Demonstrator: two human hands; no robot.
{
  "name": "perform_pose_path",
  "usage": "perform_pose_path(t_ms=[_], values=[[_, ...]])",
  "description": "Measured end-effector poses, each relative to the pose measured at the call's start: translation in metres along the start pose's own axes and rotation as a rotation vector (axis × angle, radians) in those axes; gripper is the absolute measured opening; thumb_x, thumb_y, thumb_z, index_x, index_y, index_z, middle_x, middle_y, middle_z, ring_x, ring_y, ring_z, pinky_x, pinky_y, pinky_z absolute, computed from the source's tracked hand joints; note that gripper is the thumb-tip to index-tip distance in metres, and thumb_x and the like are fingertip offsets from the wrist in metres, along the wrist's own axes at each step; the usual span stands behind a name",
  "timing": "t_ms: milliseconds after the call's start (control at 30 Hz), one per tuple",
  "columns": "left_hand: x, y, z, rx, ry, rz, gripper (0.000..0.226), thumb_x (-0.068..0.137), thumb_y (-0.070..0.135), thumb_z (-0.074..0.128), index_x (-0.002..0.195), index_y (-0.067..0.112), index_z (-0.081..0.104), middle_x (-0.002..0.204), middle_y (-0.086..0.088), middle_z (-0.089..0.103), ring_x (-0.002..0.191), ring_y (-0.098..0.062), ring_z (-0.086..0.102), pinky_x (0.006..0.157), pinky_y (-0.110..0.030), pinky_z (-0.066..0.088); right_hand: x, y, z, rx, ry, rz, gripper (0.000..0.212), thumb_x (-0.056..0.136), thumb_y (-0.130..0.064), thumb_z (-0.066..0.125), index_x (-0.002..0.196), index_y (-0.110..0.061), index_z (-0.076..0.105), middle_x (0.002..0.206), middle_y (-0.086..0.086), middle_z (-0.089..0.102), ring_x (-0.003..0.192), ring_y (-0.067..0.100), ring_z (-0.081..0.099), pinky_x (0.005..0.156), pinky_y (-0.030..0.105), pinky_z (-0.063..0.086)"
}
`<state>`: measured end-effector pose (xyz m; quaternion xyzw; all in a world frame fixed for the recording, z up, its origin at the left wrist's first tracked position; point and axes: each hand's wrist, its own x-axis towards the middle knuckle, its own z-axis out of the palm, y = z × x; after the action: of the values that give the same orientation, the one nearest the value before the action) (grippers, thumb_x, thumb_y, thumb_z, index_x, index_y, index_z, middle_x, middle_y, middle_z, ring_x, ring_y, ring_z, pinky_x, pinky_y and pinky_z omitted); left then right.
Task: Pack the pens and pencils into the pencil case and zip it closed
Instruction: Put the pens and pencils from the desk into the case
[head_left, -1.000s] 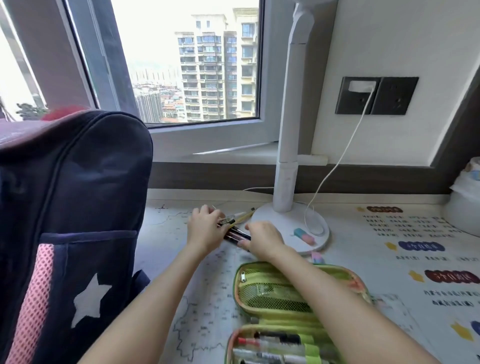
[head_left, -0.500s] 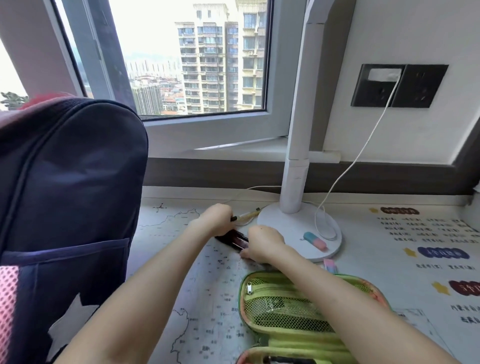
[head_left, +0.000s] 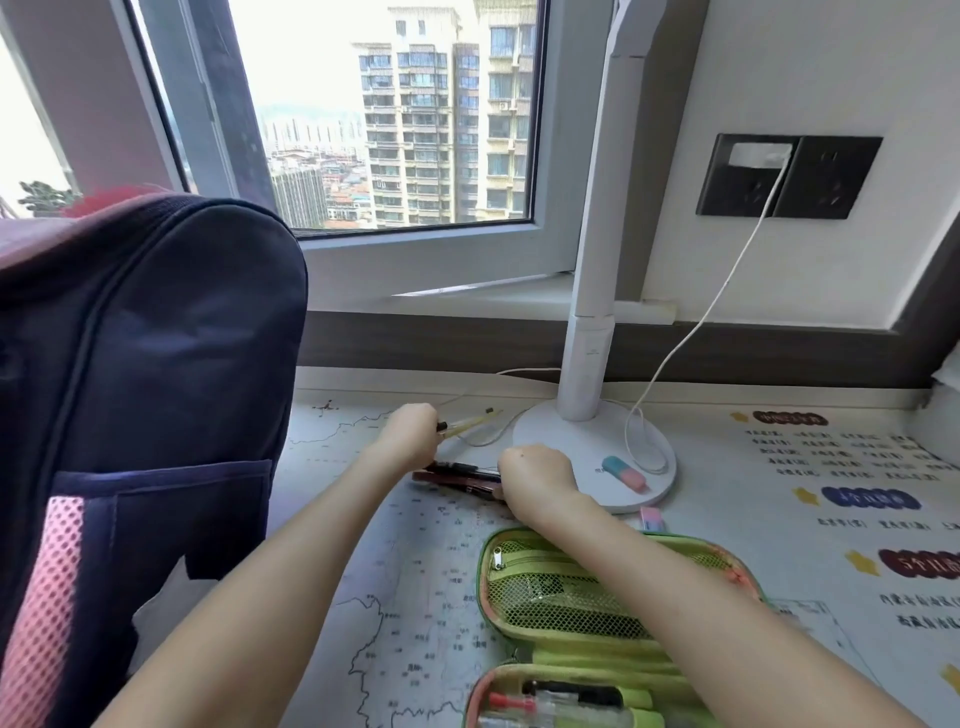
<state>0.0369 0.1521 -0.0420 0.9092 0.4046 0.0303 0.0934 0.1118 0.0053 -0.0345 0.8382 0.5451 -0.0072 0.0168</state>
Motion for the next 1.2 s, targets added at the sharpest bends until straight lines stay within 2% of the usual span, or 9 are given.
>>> perform_pose_path(t_ms=[67, 233, 333, 467, 633, 767, 867, 967, 1200], values=[[-0.009, -0.005, -0.003, -0.096, 0.020, -0.045, 0.030, 0.094, 0.014, 0.045, 0.065, 0.008, 0.047, 0.058, -0.001, 0.041, 0.055, -0.020, 0.040, 0.043, -0.025, 0.025, -0.006, 0.002, -0.002, -0.064, 0.054, -0.016, 0.015, 0.088, -0.005, 0.052, 0.100, -0.004, 0.061, 0.111, 0.014, 0.064, 0.106, 0.030, 0.055, 0.070, 0.029, 0.030], [-0.042, -0.012, -0.018, -0.720, 0.192, -0.069, 0.018, 0.091, 0.015, 0.052, 0.081, 0.005, 0.063, 0.067, -0.009, 0.052, 0.056, -0.020, 0.042, 0.052, -0.029, 0.033, -0.032, 0.022, -0.014, -0.093, 0.154, -0.038, 0.016, 0.091, -0.012, 0.051, 0.099, -0.007, 0.064, 0.105, 0.013, 0.066, 0.101, 0.030, 0.057, 0.067, 0.030, 0.028], [-0.078, -0.005, -0.030, -0.949, 0.273, -0.005, 0.018, 0.090, 0.010, 0.053, 0.085, -0.004, 0.065, 0.070, -0.012, 0.051, 0.061, -0.019, 0.042, 0.058, -0.032, 0.035, -0.060, 0.042, -0.018, 0.068, 0.163, 0.041, 0.023, 0.093, -0.031, 0.052, 0.086, -0.013, 0.062, 0.098, 0.014, 0.065, 0.098, 0.032, 0.059, 0.067, 0.031, 0.035], [-0.134, 0.015, -0.042, -1.136, 0.224, 0.125, 0.018, 0.089, 0.011, 0.056, 0.093, -0.005, 0.065, 0.070, -0.007, 0.053, 0.062, -0.013, 0.044, 0.056, -0.020, 0.039, -0.105, 0.073, -0.025, 0.207, 0.163, 0.136, 0.031, 0.093, -0.033, 0.052, 0.066, -0.017, 0.049, 0.082, 0.008, 0.063, 0.078, 0.026, 0.058, 0.056, 0.032, 0.034], [-0.217, 0.043, -0.014, -0.958, 0.095, 0.354, 0.017, 0.086, 0.011, 0.059, 0.093, 0.026, 0.064, 0.075, 0.004, 0.061, 0.062, -0.002, 0.049, 0.059, -0.014, 0.042, -0.170, 0.106, -0.016, 0.337, 0.159, 0.238, 0.038, 0.090, -0.030, 0.058, 0.054, -0.020, 0.048, 0.053, -0.003, 0.051, 0.051, 0.014, 0.047, 0.046, 0.028, 0.027], [-0.252, 0.050, 0.026, -0.629, 0.115, 0.663, 0.020, 0.088, 0.016, 0.056, 0.105, 0.010, 0.065, 0.087, 0.001, 0.065, 0.079, -0.002, 0.054, 0.070, -0.008, 0.041, -0.201, 0.125, -0.009, 0.401, 0.202, 0.292, 0.038, 0.089, -0.028, 0.060, 0.053, -0.018, 0.052, 0.048, -0.004, 0.047, 0.047, 0.013, 0.043, 0.047, 0.028, 0.027], [-0.264, 0.051, 0.048, -0.423, 0.119, 0.830, 0.035, 0.094, 0.035, 0.042, 0.105, 0.010, 0.063, 0.092, -0.008, 0.066, 0.087, -0.013, 0.052, 0.079, -0.018, 0.039, -0.215, 0.131, -0.005, 0.389, 0.200, 0.299, 0.033, 0.089, -0.030, 0.059, 0.062, -0.010, 0.062, 0.049, -0.002, 0.049, 0.046, 0.013, 0.043, 0.047, 0.028, 0.027], [-0.267, 0.051, 0.059, -0.334, 0.153, 0.857, 0.036, 0.094, 0.039, 0.037, 0.105, 0.016, 0.063, 0.091, -0.003, 0.063, 0.089, -0.016, 0.050, 0.085, -0.026, 0.038, -0.223, 0.129, -0.003, 0.374, 0.204, 0.285, 0.033, 0.089, -0.031, 0.059, 0.064, -0.010, 0.063, 0.052, -0.001, 0.053, 0.048, 0.013, 0.045, 0.047, 0.029, 0.028], [-0.271, 0.057, 0.054, -0.281, 0.178, 0.735, 0.039, 0.086, 0.047, 0.046, 0.119, 0.029, 0.056, 0.102, 0.003, 0.053, 0.099, -0.013, 0.041, 0.083, -0.019, 0.034, -0.240, 0.100, -0.014, 0.462, 0.213, 0.109, 0.031, 0.089, -0.028, 0.058, 0.060, -0.019, 0.058, 0.055, -0.001, 0.057, 0.054, 0.015, 0.050, 0.052, 0.030, 0.031]])
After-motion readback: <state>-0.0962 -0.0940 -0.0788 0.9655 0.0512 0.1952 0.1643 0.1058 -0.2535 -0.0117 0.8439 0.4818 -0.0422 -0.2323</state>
